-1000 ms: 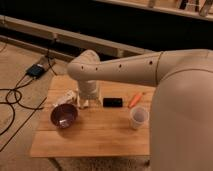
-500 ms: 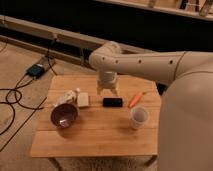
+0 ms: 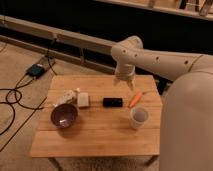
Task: Drag the pepper across the table
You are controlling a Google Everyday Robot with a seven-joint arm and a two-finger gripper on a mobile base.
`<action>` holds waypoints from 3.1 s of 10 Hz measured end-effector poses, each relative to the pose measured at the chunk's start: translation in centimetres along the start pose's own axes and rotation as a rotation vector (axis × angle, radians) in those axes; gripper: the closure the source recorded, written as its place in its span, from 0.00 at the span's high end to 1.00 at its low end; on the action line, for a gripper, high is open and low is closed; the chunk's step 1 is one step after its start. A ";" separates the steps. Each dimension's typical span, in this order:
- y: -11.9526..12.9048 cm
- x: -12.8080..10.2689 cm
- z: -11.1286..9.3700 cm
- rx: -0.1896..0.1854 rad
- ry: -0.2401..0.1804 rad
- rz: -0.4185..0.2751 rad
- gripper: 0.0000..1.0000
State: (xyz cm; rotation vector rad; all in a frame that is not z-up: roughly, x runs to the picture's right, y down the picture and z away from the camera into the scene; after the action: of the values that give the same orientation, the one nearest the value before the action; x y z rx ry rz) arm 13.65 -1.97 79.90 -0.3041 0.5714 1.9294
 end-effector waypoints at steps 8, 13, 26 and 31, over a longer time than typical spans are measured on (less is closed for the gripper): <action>-6.9 -6.5 7.2 -0.030 -0.012 0.305 0.65; -8.5 -8.7 11.9 -0.069 0.052 0.510 0.65; -10.0 -11.2 17.6 -0.006 0.167 0.518 0.65; -10.3 -11.4 17.9 0.003 0.150 0.504 0.65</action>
State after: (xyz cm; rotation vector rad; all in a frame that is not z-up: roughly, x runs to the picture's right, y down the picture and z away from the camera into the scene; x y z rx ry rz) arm 28.61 1.77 97.83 -0.3261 0.8076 2.4026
